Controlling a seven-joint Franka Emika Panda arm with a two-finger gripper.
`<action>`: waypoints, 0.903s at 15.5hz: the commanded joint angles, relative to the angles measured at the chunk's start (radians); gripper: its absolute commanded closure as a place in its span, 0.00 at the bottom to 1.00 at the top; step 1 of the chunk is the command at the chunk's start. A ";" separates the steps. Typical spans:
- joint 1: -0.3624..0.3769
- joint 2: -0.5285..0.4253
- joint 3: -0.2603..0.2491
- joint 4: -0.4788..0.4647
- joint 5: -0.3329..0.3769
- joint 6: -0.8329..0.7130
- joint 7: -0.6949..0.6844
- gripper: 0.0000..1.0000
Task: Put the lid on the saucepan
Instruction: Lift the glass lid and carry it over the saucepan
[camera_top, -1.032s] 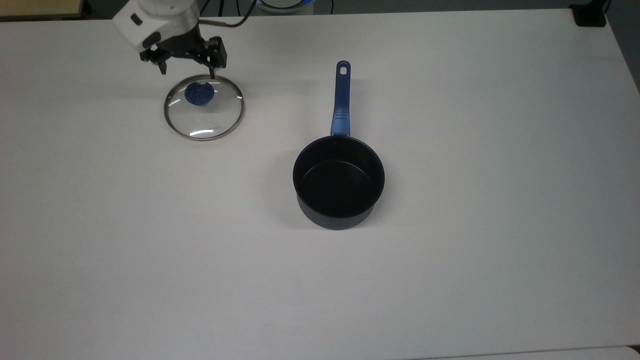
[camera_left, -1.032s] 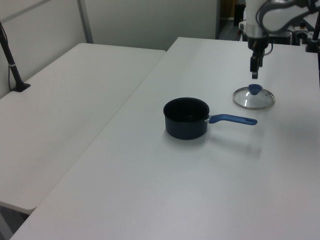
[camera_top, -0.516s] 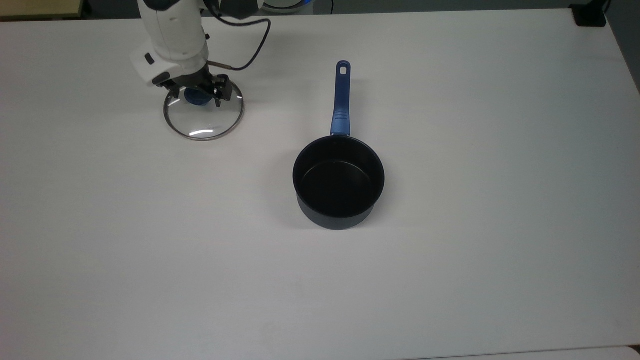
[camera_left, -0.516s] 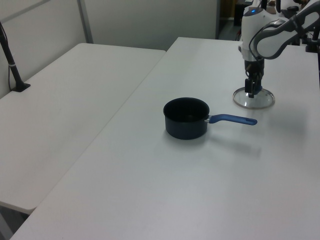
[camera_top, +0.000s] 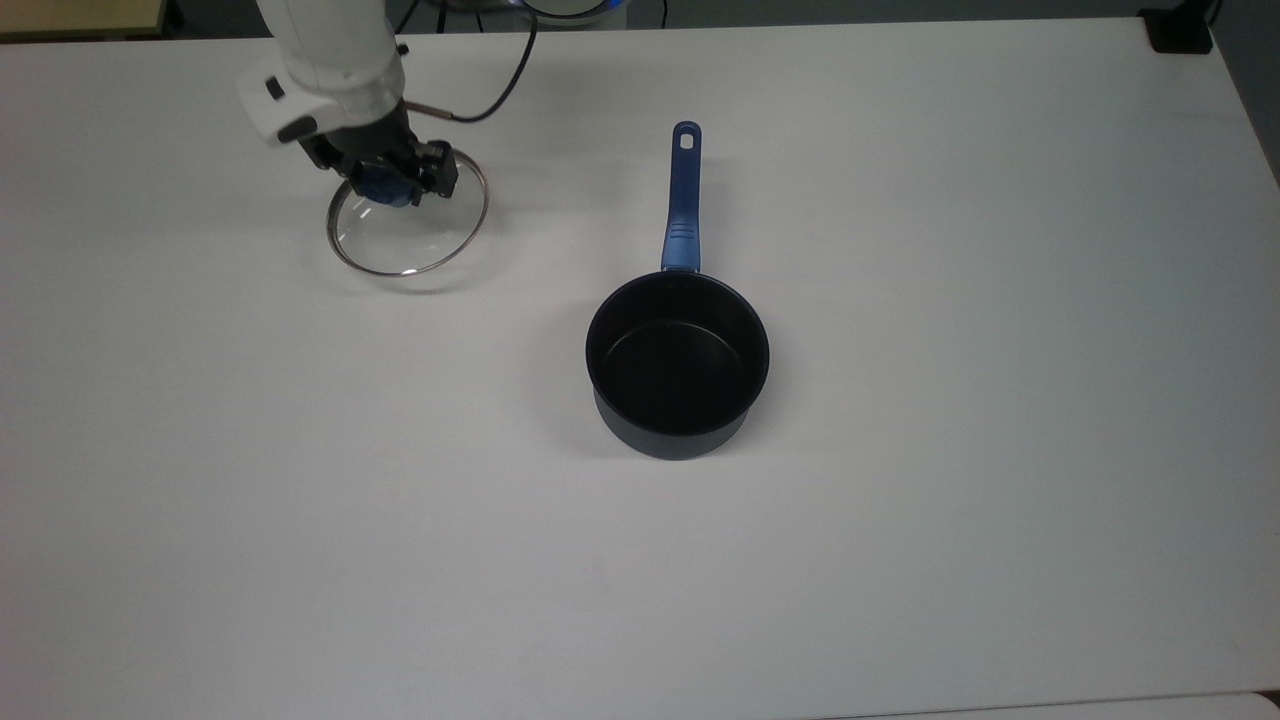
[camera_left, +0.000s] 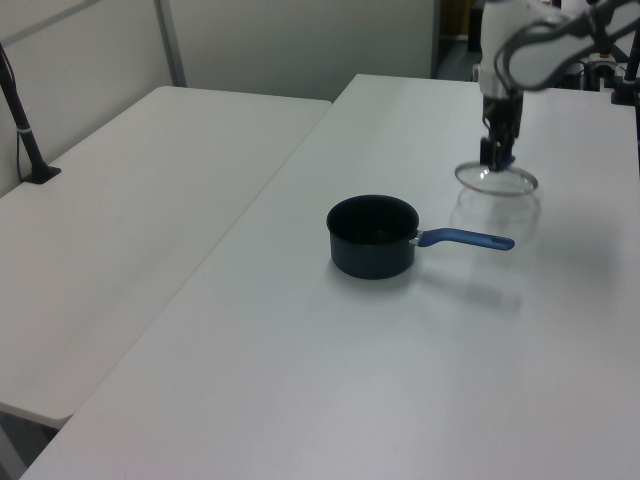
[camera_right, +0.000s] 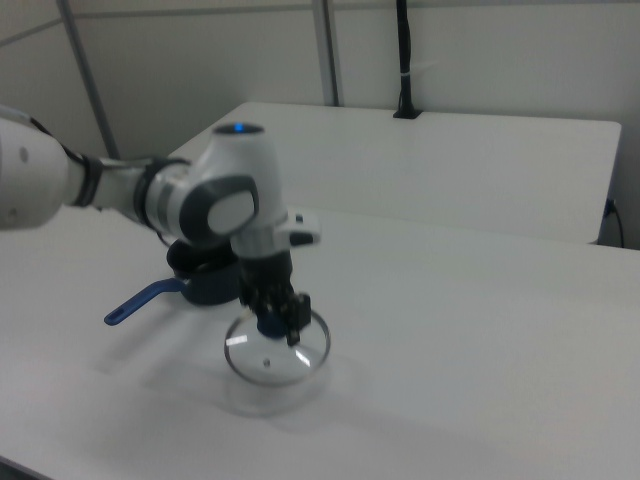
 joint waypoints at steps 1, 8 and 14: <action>0.049 -0.016 0.018 0.231 0.079 -0.170 0.092 0.40; 0.213 0.228 0.076 0.600 0.056 -0.255 0.516 0.39; 0.335 0.368 0.078 0.703 0.024 -0.247 0.707 0.39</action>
